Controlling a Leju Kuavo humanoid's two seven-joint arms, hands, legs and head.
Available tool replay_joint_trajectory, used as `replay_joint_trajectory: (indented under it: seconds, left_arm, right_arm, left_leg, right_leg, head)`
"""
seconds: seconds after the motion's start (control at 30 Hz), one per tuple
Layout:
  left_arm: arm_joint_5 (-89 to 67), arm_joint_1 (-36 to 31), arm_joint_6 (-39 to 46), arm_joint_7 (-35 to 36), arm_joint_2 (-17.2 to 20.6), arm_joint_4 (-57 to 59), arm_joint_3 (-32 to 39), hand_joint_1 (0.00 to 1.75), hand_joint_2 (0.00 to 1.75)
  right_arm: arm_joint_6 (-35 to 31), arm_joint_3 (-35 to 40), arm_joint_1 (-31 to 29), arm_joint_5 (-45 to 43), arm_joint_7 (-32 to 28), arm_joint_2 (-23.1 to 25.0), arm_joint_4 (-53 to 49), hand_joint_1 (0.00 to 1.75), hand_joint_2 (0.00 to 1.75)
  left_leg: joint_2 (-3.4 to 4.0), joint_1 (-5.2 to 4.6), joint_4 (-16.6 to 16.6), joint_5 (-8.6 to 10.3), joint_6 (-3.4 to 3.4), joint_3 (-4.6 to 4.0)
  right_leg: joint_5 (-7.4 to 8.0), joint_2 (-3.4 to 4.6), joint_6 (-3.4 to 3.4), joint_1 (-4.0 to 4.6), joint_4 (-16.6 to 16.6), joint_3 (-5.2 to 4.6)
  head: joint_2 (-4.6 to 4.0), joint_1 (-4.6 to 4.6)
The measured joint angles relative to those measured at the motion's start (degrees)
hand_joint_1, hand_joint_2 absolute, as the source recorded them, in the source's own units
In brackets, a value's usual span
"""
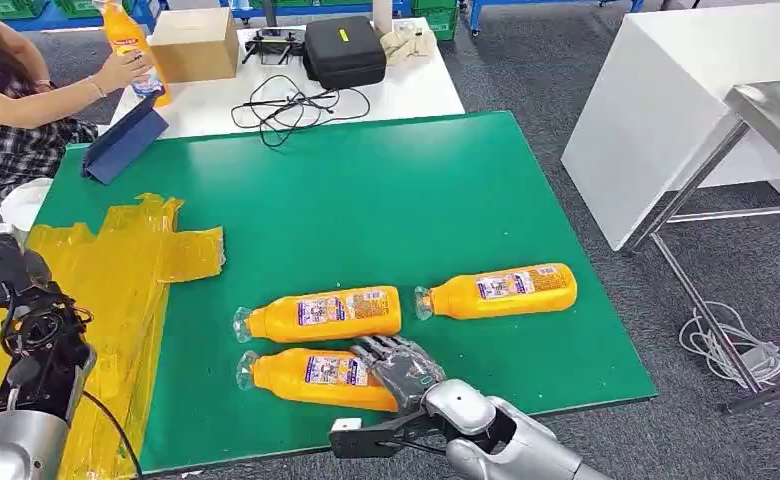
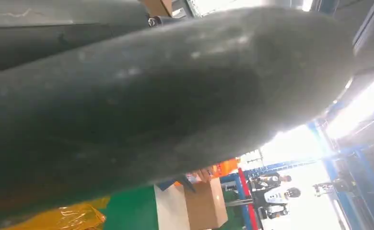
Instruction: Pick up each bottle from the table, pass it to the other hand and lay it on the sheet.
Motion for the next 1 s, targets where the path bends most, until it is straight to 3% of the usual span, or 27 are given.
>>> replay_joint_trajectory:
  seconds: [0.47,0.83,0.87,1.0]
  left_arm:
    - [1.29,-0.61,0.66,-0.13,-0.02,0.24,-0.46,0.00,0.00]
    - [2.75,-1.73,0.15,-0.13,0.07,0.92,-1.70,0.00,0.00]
    - [3.08,-1.72,0.15,-0.13,0.07,0.92,-1.70,0.00,0.00]
    - [3.76,-1.05,-0.04,-0.13,0.50,0.87,-1.68,0.00,0.00]
  right_arm:
    - [2.08,-0.11,-0.47,-2.04,-3.05,-0.87,0.33,1.75,1.75]
    - [9.84,-8.22,0.93,-26.86,-11.26,-4.59,-3.50,1.75,1.75]
    - [11.68,-9.58,1.19,-31.18,-12.42,-5.01,-4.13,1.75,1.75]
    - [14.43,-13.70,2.64,-40.78,-15.00,-6.30,-6.27,1.75,1.75]
  left_leg:
    - [-0.04,-0.01,0.01,0.02,0.01,0.05]
    - [-0.06,-0.05,0.01,0.01,0.03,-0.20]
    - [-0.07,-0.05,0.01,0.04,0.05,-0.32]
    - [-0.13,-0.05,0.03,0.30,0.08,-0.90]
  right_leg:
    - [0.00,0.00,0.01,-0.01,0.00,0.07]
    - [0.09,0.00,0.12,-0.01,0.00,0.02]
    - [0.15,-0.01,0.18,-0.01,0.02,0.43]
    - [0.36,-0.02,0.35,0.06,0.09,-0.02]
  head:
    - [0.00,0.00]
    - [0.00,0.00]
    - [0.00,0.00]
    - [0.00,0.02]
